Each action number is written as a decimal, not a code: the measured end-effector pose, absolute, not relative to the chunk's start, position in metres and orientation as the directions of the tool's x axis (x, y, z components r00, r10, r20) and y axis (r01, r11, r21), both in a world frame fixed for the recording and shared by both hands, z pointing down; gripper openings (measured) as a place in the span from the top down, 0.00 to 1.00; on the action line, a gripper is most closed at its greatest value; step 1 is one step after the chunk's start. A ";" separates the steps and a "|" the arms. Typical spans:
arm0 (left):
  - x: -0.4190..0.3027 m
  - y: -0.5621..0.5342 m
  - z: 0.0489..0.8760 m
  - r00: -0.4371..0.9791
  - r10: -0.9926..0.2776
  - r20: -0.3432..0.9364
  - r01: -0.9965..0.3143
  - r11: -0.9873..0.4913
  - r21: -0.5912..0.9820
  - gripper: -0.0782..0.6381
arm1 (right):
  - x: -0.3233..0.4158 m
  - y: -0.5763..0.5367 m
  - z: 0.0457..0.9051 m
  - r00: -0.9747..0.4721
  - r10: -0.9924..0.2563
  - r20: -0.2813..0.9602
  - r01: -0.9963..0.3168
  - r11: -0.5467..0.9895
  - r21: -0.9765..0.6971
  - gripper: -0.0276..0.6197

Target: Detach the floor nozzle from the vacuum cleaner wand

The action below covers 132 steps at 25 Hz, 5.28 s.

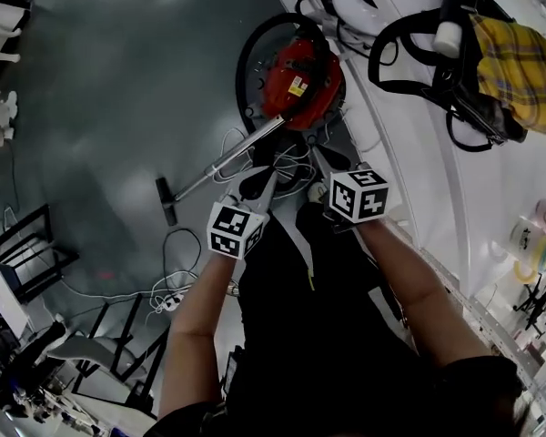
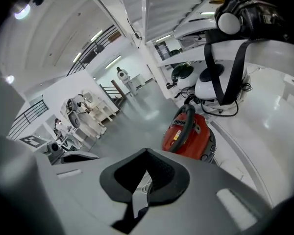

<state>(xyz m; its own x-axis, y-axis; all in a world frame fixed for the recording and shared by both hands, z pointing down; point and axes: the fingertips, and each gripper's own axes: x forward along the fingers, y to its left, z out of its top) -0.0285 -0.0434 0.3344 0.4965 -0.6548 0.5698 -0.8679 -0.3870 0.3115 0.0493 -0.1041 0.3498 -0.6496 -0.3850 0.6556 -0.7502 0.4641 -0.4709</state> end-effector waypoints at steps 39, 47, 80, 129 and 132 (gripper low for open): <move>-0.076 -0.135 0.542 0.423 -0.636 0.646 -0.859 -0.508 0.062 0.87 | 0.019 -0.174 0.539 -0.432 -0.538 0.723 -0.887 0.112 -0.447 0.92; -0.067 -0.141 0.565 0.466 -0.586 0.662 -0.834 -0.541 0.109 0.64 | 0.015 -0.189 0.551 -0.436 -0.542 0.719 -0.869 0.047 -0.492 0.80; -0.028 -0.158 0.630 0.582 -0.349 0.734 -0.650 -0.743 0.162 0.67 | 0.010 -0.225 0.573 -0.355 -0.527 0.772 -0.853 -0.156 -0.499 0.70; -0.032 -0.099 0.571 0.807 0.048 0.589 -0.362 -0.748 0.556 0.67 | -0.026 -0.191 0.511 -0.730 -0.452 0.512 -0.640 0.190 -0.745 0.76; -0.031 -0.101 0.574 0.781 -0.058 0.621 -0.448 -0.745 0.494 0.67 | -0.023 -0.192 0.515 -0.695 -0.451 0.560 -0.679 0.154 -0.718 0.76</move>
